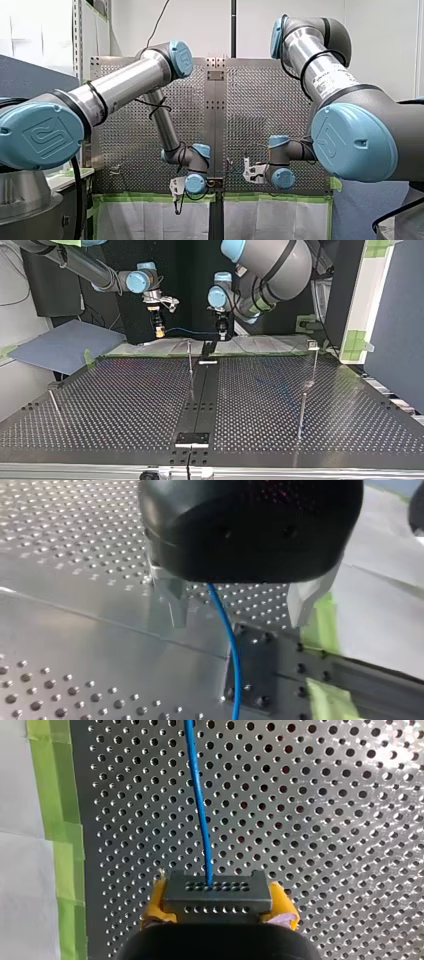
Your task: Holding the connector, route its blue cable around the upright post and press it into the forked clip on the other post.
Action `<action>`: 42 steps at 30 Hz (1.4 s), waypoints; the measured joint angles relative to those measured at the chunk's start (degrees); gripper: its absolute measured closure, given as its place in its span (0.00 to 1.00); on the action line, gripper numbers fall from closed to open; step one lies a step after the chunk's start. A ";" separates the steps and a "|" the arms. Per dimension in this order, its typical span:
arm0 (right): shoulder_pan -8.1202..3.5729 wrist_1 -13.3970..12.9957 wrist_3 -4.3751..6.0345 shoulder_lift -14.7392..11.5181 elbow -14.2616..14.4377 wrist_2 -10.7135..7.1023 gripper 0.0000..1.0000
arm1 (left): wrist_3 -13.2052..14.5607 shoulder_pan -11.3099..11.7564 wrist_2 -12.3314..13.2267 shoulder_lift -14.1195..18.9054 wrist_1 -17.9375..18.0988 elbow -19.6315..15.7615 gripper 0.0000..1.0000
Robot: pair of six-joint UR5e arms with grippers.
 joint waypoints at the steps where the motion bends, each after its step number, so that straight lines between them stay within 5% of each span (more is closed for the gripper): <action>1: -0.01 0.02 -0.05 0.02 0.00 0.24 0.66 | -0.15 0.14 0.25 0.00 0.25 0.00 0.01; 22: -1.88 1.17 -2.02 0.07 0.01 8.63 0.66 | 1.42 2.47 9.80 0.18 4.02 -0.01 0.01; 42: -0.50 1.70 -3.48 0.17 -0.41 4.89 0.64 | 1.37 2.87 19.95 1.28 5.33 0.02 0.01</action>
